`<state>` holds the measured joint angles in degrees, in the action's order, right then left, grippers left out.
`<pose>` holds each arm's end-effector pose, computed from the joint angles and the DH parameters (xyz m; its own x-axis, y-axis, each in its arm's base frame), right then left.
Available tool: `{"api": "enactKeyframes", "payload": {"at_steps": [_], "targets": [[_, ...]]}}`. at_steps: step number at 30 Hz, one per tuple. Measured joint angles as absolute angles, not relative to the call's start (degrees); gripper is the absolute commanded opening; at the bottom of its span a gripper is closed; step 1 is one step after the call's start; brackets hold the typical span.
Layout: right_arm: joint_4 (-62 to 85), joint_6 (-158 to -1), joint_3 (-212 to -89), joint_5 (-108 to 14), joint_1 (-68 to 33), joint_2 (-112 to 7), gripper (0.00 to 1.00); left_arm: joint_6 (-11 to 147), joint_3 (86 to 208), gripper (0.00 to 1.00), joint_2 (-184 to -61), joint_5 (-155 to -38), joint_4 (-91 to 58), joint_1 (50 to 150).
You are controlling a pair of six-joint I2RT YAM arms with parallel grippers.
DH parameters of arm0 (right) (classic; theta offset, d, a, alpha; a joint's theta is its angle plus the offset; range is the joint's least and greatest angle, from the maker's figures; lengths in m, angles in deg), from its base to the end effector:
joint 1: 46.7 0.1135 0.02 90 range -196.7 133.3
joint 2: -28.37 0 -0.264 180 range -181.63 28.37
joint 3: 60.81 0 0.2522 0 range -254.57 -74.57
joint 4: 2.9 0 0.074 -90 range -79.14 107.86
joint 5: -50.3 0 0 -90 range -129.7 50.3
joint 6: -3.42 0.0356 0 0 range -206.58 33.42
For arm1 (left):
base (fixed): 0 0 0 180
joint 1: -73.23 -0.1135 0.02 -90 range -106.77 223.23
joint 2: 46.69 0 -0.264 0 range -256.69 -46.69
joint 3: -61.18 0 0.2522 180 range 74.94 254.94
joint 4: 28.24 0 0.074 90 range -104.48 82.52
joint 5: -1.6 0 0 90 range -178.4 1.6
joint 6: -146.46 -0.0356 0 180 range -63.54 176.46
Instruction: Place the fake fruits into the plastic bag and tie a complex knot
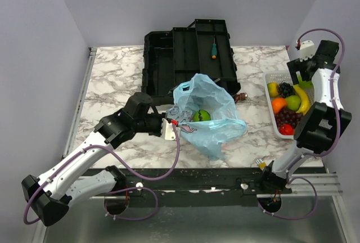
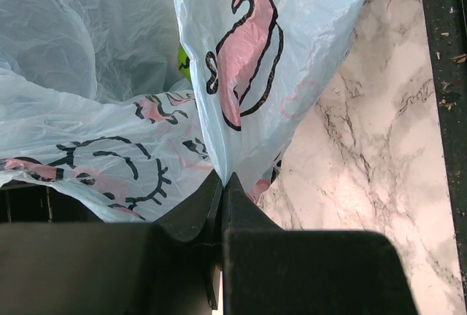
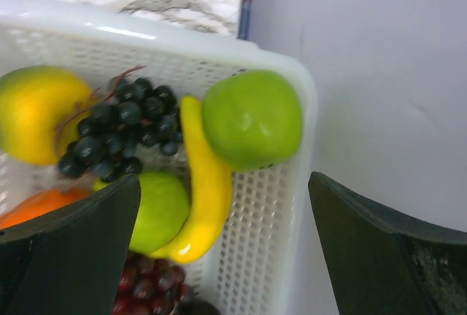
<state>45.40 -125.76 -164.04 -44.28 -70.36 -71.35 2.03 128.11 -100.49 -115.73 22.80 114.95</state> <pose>0.3620 -0.1555 0.3120 -0.7201 -0.3720 -0.5857 -0.1378 0.9040 -0.4047 0.1332 -0.1407 0.3189 0.4340 0.5811 -0.6884 0.8742 -0.0871 0.4777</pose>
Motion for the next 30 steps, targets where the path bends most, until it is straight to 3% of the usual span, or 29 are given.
{"api": "enactKeyframes", "payload": {"at_steps": [12, 14, 18, 20, 24, 30], "targets": [[36.66, -129.01, -164.39, -37.61, -70.38, -82.23, 0.99, 2.01, 128.06, 0.00, -100.49, -115.73, 22.80, 114.95], [35.92, -129.52, -164.39, -36.98, -70.38, -82.65, 0.91, 2.03, 128.04, 0.00, -100.42, -115.73, 22.80, 114.95], [34.69, -130.39, -164.39, -35.77, -70.38, -82.67, 0.63, 2.01, 127.96, 0.00, -100.18, -115.73, 22.84, 114.95], [34.41, -130.61, -164.39, -35.62, -70.36, -82.63, 0.55, 1.98, 127.96, 0.00, -100.09, -115.73, 22.84, 114.95], [35.72, -130.48, -164.48, -36.47, -70.36, -81.36, 0.46, 1.94, 127.96, 0.00, -99.81, -115.71, 22.86, 114.95], [48.51, -128.93, -173.92, -44.04, -69.51, -77.05, 0.45, 1.77, 127.93, 0.00, -99.50, -115.71, 22.86, 114.95]]}}
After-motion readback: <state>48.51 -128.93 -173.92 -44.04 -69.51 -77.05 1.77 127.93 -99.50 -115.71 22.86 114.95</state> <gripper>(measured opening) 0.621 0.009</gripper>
